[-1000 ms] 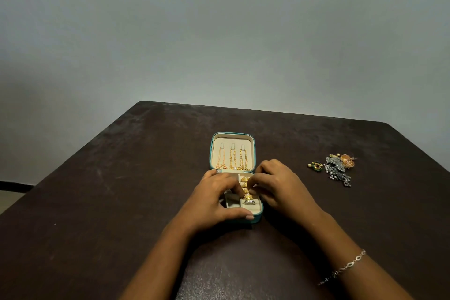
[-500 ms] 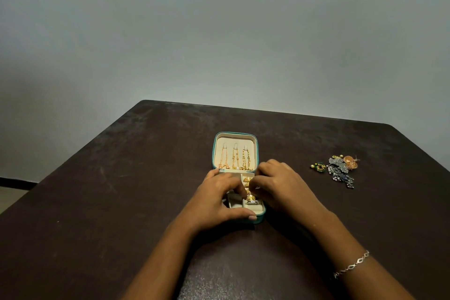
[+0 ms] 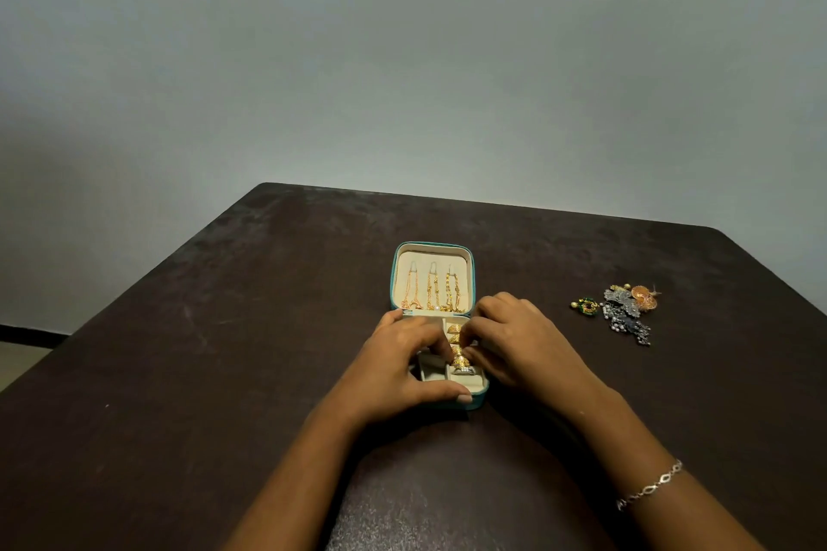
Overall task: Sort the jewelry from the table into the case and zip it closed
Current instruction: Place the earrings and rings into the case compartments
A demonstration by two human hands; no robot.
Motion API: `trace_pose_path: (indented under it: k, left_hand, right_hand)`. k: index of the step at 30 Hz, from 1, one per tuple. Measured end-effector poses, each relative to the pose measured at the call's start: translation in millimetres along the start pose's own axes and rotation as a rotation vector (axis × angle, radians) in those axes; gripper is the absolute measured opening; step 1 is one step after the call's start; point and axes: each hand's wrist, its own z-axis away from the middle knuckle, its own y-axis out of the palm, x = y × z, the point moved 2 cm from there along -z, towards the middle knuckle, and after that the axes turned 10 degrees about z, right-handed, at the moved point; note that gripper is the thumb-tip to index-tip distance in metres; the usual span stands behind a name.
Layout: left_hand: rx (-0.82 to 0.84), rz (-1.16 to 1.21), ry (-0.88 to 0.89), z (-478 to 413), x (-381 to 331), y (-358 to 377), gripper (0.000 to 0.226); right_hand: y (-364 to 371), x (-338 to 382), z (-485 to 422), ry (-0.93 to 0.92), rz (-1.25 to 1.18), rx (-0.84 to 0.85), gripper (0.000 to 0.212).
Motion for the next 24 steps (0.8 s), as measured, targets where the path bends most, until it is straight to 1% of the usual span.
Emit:
trace_pose_path:
  k: [3, 5, 7, 11, 14, 16, 18, 21, 24]
  left_hand:
    - [0.012, -0.006, -0.007, -0.2, 0.4, 0.3, 0.051]
    - [0.023, -0.007, -0.02, 0.0, -0.1, 0.0, 0.043]
    - [0.013, -0.001, -0.051, 0.7, -1.8, -0.7, 0.039]
    - [0.011, 0.001, -0.129, 1.1, -5.0, -1.1, 0.046]
    - [0.038, -0.022, -0.116, 0.7, -5.2, -0.7, 0.049]
    - [0.048, -0.029, -0.097, 0.6, -3.4, -0.6, 0.049]
    - [0.048, -0.032, -0.094, 0.5, -1.4, -0.6, 0.05]
    - [0.046, -0.018, -0.112, 0.8, -1.6, -1.0, 0.052]
    - [0.046, -0.001, -0.111, 0.6, -2.8, -1.1, 0.052]
  right_hand:
    - [1.3, -1.2, -0.3, -0.005, -0.002, 0.054, 0.027]
    - [0.8, -1.7, -1.3, -0.003, 0.006, 0.061, 0.029]
    - [0.8, -1.5, -1.6, -0.004, 0.008, 0.068, 0.028]
    - [1.0, -2.1, -1.3, 0.006, -0.007, 0.087, 0.023]
    - [2.6, -4.2, 1.3, 0.056, -0.053, 0.145, 0.016]
    - [1.0, -5.9, 2.6, 0.133, -0.104, 0.175, 0.012]
    - [1.8, -8.6, 3.4, 0.198, -0.123, 0.193, 0.02]
    - [0.1, -5.3, 2.8, 0.182, -0.121, 0.224, 0.037]
    - [-1.2, -2.7, 2.2, 0.158, -0.094, 0.23, 0.039]
